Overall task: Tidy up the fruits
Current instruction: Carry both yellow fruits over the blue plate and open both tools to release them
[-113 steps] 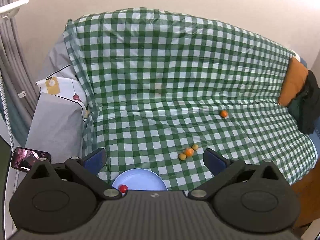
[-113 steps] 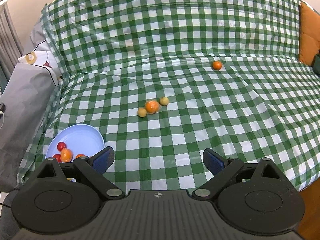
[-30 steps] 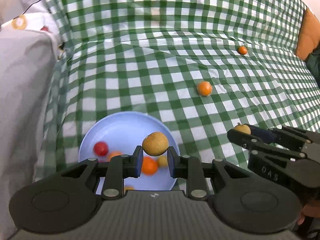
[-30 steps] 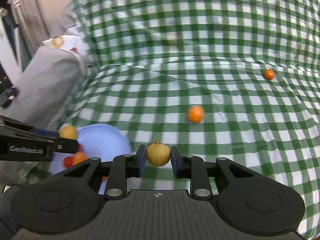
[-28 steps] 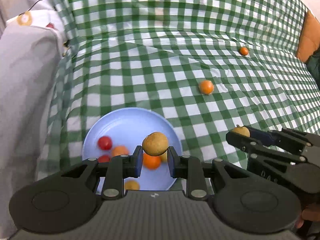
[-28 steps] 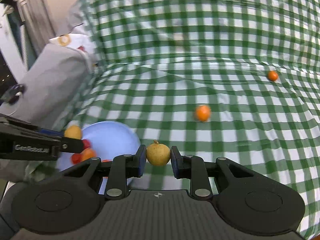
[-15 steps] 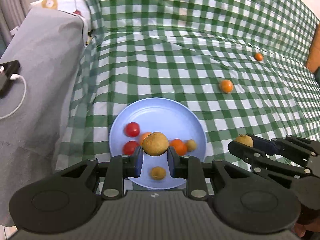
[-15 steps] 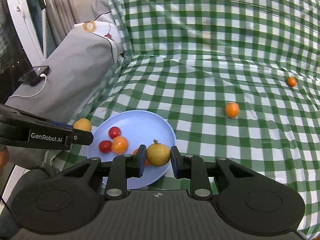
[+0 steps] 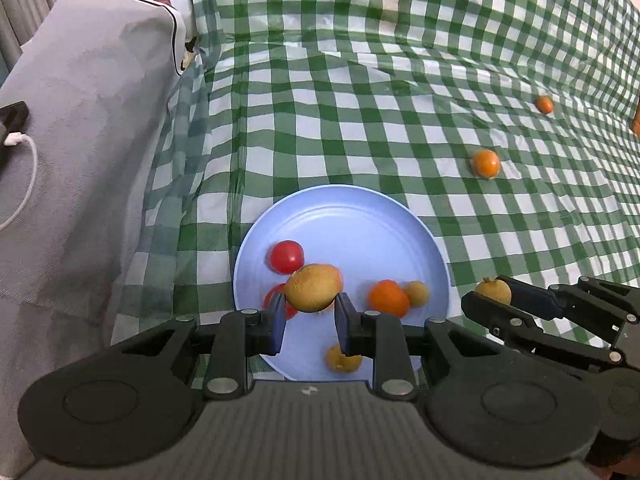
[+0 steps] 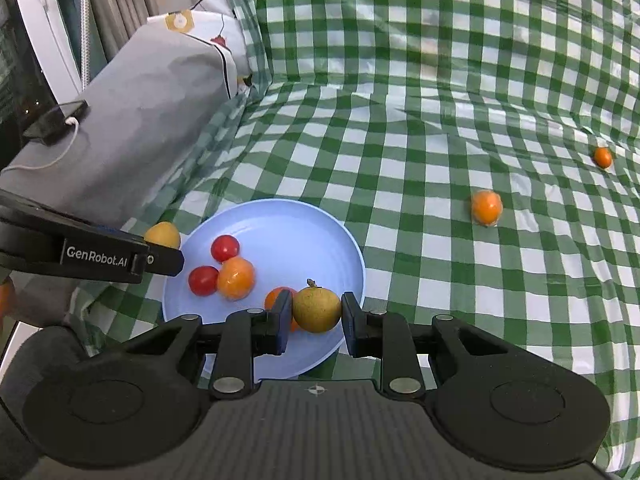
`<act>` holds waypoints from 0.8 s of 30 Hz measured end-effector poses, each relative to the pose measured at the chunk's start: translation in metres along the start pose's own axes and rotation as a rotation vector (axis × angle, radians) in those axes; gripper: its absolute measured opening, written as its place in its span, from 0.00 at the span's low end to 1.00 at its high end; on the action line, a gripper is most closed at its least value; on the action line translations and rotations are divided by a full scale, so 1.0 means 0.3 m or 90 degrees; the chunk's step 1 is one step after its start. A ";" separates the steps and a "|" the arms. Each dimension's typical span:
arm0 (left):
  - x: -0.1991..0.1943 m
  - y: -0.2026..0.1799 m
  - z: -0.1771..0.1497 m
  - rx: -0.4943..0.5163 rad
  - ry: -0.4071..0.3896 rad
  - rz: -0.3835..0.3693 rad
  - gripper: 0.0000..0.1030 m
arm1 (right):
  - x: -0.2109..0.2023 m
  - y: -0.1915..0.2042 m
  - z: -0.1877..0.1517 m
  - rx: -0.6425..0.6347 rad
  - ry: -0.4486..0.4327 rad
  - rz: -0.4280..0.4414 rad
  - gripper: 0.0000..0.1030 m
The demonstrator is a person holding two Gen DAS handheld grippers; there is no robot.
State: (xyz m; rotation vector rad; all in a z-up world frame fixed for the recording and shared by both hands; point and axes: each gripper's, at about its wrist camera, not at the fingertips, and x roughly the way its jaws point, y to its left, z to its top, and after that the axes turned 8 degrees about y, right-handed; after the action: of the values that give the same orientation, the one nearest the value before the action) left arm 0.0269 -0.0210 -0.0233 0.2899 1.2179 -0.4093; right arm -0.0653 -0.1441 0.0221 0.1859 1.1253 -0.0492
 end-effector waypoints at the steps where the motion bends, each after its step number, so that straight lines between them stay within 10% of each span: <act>1: 0.011 0.000 0.006 0.000 0.003 0.001 0.28 | 0.011 0.003 0.003 -0.001 0.001 0.000 0.27; 24: 0.206 -0.001 0.114 0.019 0.043 0.028 0.28 | 0.203 -0.031 0.062 -0.031 0.041 0.004 0.27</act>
State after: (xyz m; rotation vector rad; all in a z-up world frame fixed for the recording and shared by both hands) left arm 0.0734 -0.0451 -0.0709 0.3580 1.2701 -0.3828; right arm -0.0236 -0.1531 -0.0260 0.1487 1.1893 -0.0102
